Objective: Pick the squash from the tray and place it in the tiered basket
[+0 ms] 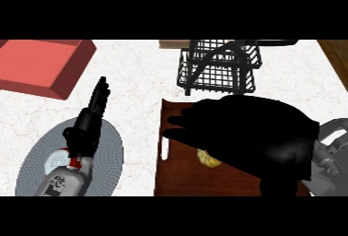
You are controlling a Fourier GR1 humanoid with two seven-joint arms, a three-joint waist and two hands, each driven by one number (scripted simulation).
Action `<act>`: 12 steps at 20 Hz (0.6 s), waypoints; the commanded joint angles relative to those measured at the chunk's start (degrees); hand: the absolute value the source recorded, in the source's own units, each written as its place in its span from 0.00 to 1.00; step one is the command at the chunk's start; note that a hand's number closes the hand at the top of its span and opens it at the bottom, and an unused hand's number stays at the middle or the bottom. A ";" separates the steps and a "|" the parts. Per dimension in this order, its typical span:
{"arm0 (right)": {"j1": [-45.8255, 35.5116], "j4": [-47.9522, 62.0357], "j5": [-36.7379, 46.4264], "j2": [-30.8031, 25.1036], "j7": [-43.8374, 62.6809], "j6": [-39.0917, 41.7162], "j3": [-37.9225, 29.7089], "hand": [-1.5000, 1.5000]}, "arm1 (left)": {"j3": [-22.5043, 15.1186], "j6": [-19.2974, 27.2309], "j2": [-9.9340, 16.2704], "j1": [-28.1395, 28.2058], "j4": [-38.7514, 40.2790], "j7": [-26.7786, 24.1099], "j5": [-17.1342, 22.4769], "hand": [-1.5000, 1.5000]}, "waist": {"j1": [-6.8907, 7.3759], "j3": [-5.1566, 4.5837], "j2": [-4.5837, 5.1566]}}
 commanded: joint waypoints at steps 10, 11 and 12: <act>-1.22 -1.20 1.72 13.01 19.05 -0.72 13.02 0.00 | 1.08 -1.13 -0.70 1.23 0.18 -0.09 -1.26 0.50 | -0.50 0.10 0.14; -4.19 -1.00 -1.65 12.88 22.22 -0.04 12.44 0.00 | 1.56 -1.34 -1.23 1.18 1.33 -2.43 -0.78 0.50 | -0.76 0.03 0.01; -3.33 -0.64 -0.07 9.90 19.44 1.52 11.89 0.00 | 0.85 -0.40 -2.06 0.09 0.48 0.47 -1.41 0.50 | -0.71 0.10 0.12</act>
